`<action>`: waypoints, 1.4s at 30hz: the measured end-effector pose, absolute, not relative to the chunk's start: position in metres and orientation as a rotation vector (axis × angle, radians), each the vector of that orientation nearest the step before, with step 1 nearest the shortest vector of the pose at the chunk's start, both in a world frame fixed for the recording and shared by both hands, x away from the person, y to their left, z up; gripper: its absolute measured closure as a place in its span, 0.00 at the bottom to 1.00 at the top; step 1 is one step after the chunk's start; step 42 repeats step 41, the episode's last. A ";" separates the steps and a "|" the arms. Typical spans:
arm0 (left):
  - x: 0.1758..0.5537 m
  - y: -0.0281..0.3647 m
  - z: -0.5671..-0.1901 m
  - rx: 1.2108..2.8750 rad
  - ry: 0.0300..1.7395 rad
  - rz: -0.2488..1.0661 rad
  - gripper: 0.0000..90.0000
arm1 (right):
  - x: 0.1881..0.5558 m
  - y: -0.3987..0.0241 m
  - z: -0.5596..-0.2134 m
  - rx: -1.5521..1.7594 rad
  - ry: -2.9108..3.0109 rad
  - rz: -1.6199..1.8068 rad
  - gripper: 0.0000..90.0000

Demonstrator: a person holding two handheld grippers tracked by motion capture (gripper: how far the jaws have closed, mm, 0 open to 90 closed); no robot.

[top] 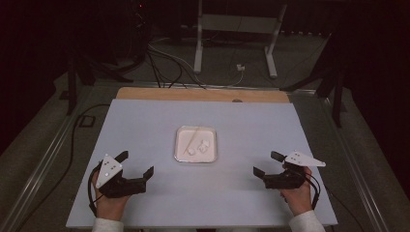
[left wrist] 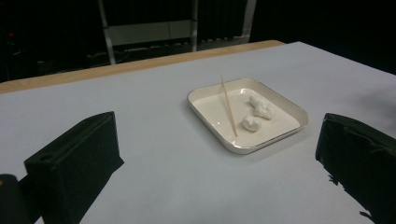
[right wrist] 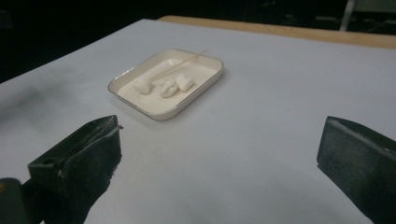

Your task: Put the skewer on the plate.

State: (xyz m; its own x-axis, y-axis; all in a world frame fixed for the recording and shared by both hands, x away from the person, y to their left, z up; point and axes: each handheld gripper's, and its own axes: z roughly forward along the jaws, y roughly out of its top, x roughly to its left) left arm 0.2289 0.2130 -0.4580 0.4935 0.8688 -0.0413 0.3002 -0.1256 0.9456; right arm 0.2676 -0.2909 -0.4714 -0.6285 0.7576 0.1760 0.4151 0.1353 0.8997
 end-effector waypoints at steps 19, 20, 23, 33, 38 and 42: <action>0.216 0.224 -0.464 1.647 1.003 0.718 0.01 | 0.254 -0.304 -0.475 1.097 2.012 1.513 0.00; 0.215 0.224 -0.465 1.646 1.006 0.717 0.01 | 0.254 -0.306 -0.475 1.105 2.005 1.523 0.00; 0.215 0.224 -0.467 1.653 1.005 0.724 0.01 | 0.255 -0.310 -0.476 1.133 1.991 1.528 0.00; 0.215 0.231 -0.468 1.628 1.042 0.731 0.01 | 0.254 -0.314 -0.481 1.165 2.003 1.501 0.00; 0.217 0.231 -0.470 1.631 1.048 0.724 0.01 | 0.253 -0.313 -0.481 1.155 2.006 1.497 0.00; 0.216 0.231 -0.471 1.637 1.049 0.725 0.01 | 0.253 -0.314 -0.480 1.159 1.998 1.501 0.00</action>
